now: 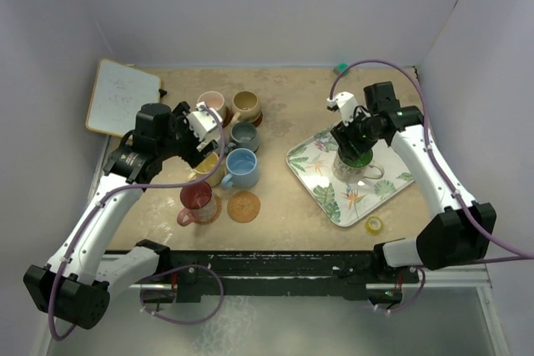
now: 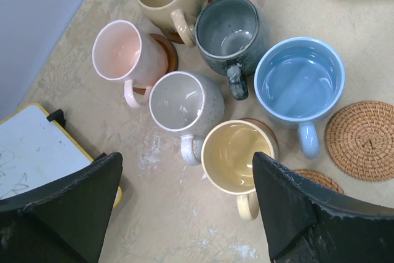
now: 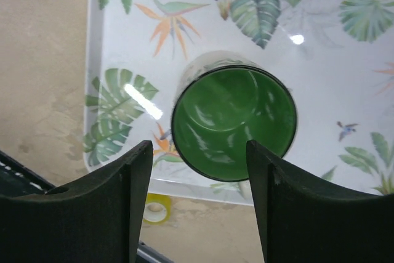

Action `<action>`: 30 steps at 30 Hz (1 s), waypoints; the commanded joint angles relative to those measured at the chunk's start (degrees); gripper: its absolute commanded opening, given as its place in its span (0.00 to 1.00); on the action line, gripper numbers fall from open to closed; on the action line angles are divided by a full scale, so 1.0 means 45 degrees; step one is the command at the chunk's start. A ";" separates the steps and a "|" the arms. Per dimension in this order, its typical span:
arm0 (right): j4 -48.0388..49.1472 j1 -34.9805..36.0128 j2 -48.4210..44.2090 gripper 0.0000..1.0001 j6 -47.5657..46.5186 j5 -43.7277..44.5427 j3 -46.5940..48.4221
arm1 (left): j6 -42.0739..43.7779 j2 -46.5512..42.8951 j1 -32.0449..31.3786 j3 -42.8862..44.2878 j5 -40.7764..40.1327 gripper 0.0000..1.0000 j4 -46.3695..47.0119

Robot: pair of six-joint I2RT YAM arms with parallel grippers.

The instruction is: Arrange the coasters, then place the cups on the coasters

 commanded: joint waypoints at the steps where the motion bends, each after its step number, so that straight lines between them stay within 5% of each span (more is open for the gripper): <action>1: 0.0327 -0.0217 -0.0136 0.65 -0.1983 0.1463 0.0702 | -0.0517 -0.0598 0.0056 -0.0127 -0.0217 0.83 0.0941; 17: -0.0442 -0.0374 0.3602 0.61 -0.5015 0.2358 0.2736 | -0.0529 -0.0541 0.0074 0.0065 0.0193 0.84 0.0619; 30: -0.1076 -0.0618 0.3989 0.21 -0.3511 0.2234 0.2047 | -0.0764 -0.0465 0.0075 0.0046 0.0544 0.84 0.0713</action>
